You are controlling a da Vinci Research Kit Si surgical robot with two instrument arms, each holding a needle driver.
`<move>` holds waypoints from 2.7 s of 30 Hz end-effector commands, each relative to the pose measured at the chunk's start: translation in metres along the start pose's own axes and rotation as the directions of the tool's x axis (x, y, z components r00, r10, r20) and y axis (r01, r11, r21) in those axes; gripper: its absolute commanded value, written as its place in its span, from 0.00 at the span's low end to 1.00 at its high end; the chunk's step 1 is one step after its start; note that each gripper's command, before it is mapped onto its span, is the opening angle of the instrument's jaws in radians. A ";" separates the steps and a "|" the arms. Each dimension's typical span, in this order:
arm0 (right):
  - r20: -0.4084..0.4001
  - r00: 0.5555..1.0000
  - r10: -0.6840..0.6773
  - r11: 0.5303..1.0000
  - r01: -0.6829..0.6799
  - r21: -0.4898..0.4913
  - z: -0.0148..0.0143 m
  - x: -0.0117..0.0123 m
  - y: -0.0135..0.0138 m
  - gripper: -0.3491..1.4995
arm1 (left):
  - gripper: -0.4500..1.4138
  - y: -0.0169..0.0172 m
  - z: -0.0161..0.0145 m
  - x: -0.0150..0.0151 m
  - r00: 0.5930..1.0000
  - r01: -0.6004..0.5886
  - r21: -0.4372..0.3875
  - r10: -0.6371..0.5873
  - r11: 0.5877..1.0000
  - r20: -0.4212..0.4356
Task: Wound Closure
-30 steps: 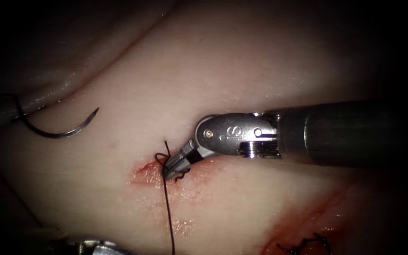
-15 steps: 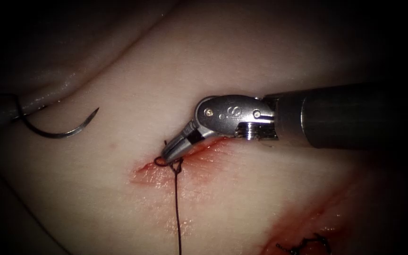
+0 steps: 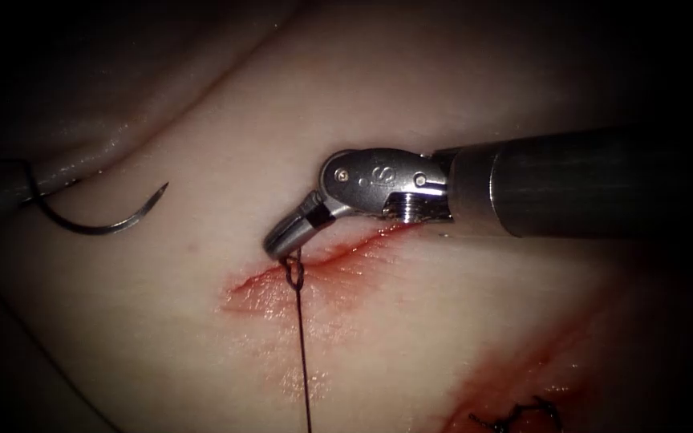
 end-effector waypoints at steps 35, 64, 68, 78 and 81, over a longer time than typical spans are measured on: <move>0.020 1.000 0.013 0.965 -0.007 -0.262 0.0007 -0.0014 0.0032 0.00 | 0.00 0.0034 0.0028 0.0014 0.997 0.025 -0.170 -0.036 0.985 -0.062; -0.280 0.959 -0.053 0.765 -0.141 -0.628 0.0015 -0.0018 -0.0087 0.22 | 0.00 -0.0188 -0.0062 0.0058 0.988 -0.131 0.060 0.135 0.990 -0.070; -0.280 0.958 -0.061 0.774 -0.132 -0.620 0.0020 -0.0015 -0.0090 0.15 | 0.00 -0.0216 -0.0071 0.0053 0.982 -0.137 0.134 0.152 0.981 -0.108; -0.293 0.953 -0.080 0.809 -0.109 -0.577 0.0028 -0.0006 -0.0097 0.00 | 0.00 -0.0263 -0.0098 0.0028 0.982 -0.166 0.297 0.186 0.940 -0.039; -0.296 0.951 -0.090 0.819 -0.098 -0.566 0.0027 -0.0001 -0.0101 0.00 | 0.00 -0.0274 -0.0107 0.0012 0.983 -0.171 0.324 0.182 0.931 -0.004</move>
